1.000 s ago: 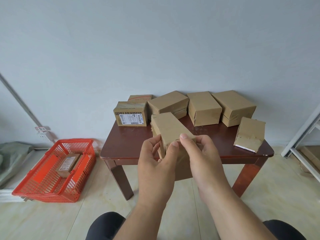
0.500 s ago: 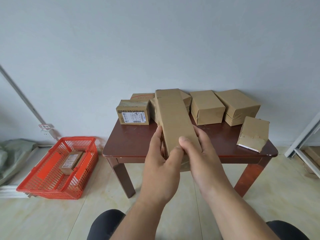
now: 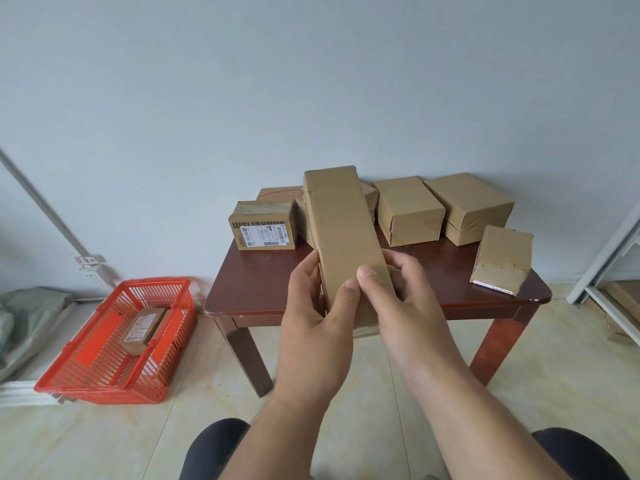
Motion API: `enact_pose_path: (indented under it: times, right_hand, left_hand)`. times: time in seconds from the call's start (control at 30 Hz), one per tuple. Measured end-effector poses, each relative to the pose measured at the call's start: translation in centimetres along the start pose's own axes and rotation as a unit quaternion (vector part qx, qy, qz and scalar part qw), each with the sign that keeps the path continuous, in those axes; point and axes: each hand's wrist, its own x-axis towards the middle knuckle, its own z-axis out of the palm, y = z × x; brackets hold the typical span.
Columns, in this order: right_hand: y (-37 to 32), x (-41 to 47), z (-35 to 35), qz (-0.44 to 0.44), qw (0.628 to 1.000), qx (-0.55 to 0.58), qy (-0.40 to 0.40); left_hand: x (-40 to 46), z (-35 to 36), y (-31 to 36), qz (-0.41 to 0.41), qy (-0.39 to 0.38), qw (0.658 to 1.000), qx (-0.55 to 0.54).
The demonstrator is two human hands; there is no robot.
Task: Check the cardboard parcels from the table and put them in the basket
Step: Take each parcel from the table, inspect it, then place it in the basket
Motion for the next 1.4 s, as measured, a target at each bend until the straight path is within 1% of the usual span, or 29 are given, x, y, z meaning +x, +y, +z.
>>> enact_pose_path:
  times: [0.1,0.2,0.27,0.33,0.5,0.6,0.77,0.87,1.0,1.17,1.27,1.4]
  right_hand:
    - [-0.1,-0.4,-0.2,-0.011,1.000,-0.008,0.001]
    - [-0.1,-1.4,-0.3,-0.023,0.999,-0.024,-0.033]
    - [-0.1,-2.2,-0.2,-0.028,0.998,-0.030,-0.045]
    - [-0.1,-2.5,0.1,-0.020,0.999,-0.019,-0.028]
    - [-0.3,-2.5,0.6,0.000,0.999,-0.025,0.048]
    - [-0.5,-2.8,0.7,-0.002,0.997,-0.040,0.062]
    - [-1.1,-4.1,0.8,-0.013,0.999,-0.042,0.027]
    - [-1.2,-4.6,0.7,-0.010,0.999,-0.041,0.006]
    - [-1.9,-4.9,1.2,-0.026,0.998,-0.050,0.021]
    - [-2.1,-4.9,1.4,-0.028,0.996,-0.078,0.031]
    - [-1.9,-4.8,1.3,-0.025,0.997,-0.070,0.027]
    - [-1.4,-4.7,0.9,-0.014,0.998,-0.058,0.022]
  left_hand:
    - [-0.3,0.2,0.1,0.007,0.005,1.000,0.000]
    - [-0.2,-0.2,0.1,0.008,0.032,0.999,0.001]
    - [-0.2,-0.5,0.3,0.010,0.036,0.999,0.007]
    - [-0.5,-0.7,0.6,0.014,0.027,0.999,0.014]
    - [-2.1,-0.9,0.7,0.032,0.017,0.999,0.036]
    - [-2.7,-1.0,0.9,0.028,0.020,0.999,0.025]
    - [-1.9,-2.0,1.6,0.034,0.040,0.998,0.037]
    - [-1.9,-2.3,1.9,0.035,0.037,0.997,0.057]
    - [-3.1,-2.7,2.7,0.020,0.016,0.997,0.067]
    - [-3.4,-3.2,2.8,0.022,0.024,0.997,0.072]
    - [-3.0,-3.4,3.0,0.014,0.026,0.999,0.040]
    - [-2.1,-3.0,3.1,0.007,0.047,0.998,0.049]
